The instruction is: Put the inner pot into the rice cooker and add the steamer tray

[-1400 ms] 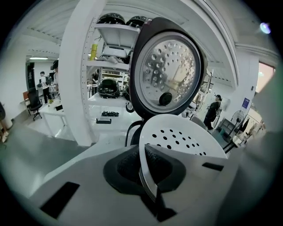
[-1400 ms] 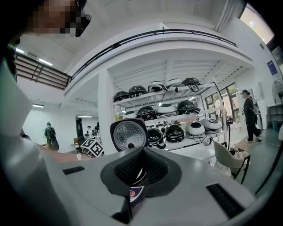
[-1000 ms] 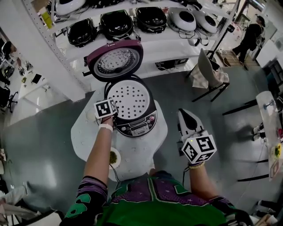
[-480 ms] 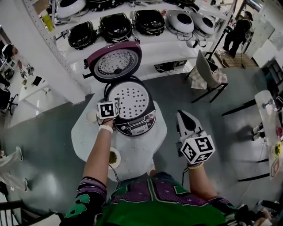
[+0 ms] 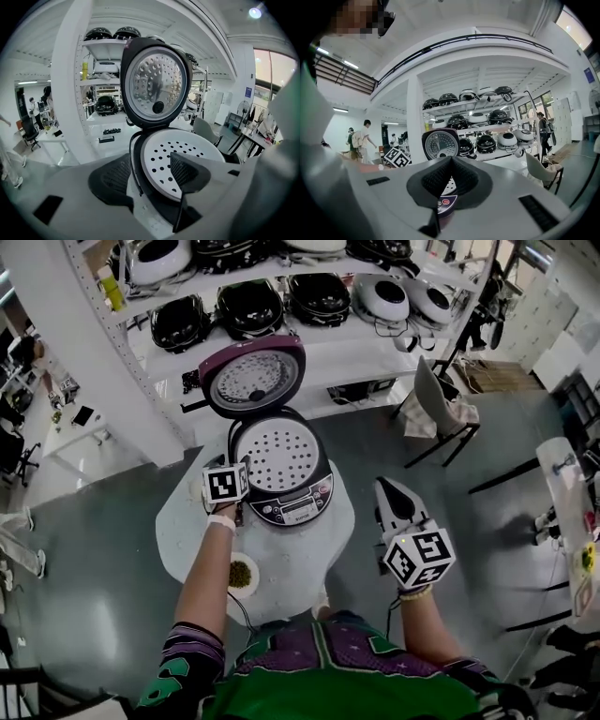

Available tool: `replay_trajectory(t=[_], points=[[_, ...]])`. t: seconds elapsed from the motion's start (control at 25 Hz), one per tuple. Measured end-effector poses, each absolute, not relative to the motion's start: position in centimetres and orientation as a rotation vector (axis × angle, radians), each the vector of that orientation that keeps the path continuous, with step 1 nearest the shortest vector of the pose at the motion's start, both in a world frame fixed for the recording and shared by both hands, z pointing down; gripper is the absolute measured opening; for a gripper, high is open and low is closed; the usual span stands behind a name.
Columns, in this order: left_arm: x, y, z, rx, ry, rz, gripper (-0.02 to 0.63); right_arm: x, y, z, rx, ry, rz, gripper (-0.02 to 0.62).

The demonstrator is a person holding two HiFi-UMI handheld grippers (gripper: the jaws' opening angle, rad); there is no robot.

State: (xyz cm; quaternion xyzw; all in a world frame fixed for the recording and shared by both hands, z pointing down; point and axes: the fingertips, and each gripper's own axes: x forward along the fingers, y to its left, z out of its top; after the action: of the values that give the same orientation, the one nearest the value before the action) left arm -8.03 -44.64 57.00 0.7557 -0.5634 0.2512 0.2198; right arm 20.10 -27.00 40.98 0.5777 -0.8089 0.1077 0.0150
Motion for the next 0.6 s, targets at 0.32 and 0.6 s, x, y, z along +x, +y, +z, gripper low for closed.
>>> replay_trajectory(t=[0.32,0.6], points=[[-13.1,-39.0,54.4,2.079,-1.649,0.569,0.275,18.4,-25.1,39.0,1.789,-2.509,0.272,0.006],[-17.5,-33.2,51.6,2.049,-1.722,0.398,0.262,15.5,-23.2,36.9,1.759,-2.548,0.213,0.006]])
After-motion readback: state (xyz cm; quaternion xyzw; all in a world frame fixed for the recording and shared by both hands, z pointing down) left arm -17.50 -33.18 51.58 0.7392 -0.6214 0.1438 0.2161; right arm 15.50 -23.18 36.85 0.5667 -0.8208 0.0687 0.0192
